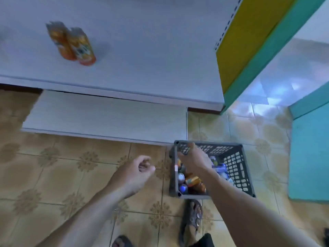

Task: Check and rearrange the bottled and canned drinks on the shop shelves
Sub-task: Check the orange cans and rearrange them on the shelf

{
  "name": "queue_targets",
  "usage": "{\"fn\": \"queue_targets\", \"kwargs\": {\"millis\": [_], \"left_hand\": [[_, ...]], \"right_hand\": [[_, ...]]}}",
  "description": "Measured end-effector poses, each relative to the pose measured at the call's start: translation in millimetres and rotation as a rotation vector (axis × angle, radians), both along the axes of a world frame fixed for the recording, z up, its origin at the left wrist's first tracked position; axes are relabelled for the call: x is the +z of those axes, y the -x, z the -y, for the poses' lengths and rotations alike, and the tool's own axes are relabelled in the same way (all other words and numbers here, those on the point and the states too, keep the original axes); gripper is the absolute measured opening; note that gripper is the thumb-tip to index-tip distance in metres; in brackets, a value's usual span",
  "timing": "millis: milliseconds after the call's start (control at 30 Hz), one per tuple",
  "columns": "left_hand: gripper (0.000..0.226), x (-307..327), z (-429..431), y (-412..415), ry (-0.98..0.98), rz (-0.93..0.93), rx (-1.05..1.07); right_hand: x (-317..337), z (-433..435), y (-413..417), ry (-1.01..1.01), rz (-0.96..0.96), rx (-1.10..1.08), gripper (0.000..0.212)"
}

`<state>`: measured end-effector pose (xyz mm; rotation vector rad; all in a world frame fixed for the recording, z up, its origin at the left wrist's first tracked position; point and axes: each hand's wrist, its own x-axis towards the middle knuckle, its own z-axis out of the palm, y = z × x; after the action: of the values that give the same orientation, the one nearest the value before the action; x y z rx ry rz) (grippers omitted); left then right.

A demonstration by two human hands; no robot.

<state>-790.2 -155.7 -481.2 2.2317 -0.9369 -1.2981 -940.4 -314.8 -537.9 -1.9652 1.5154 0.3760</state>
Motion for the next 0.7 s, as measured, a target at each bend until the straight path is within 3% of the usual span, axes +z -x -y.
{"fn": "queue_targets", "kwargs": {"millis": [200,300,700], "left_hand": [[0.040,116,-119,-129,0.153,0.134,0.245],[0.040,149,-157,-172,0.205,0.187,0.353],[0.048,170,-196,-385,0.270,0.190,0.600]], "right_hand": [[141,-87,-166,0.061,0.291,0.256,0.063],[182,-121,-234,0.098,0.320,0.363,0.065],[209,-151,-507,0.134,0.423,0.521,0.062]]}}
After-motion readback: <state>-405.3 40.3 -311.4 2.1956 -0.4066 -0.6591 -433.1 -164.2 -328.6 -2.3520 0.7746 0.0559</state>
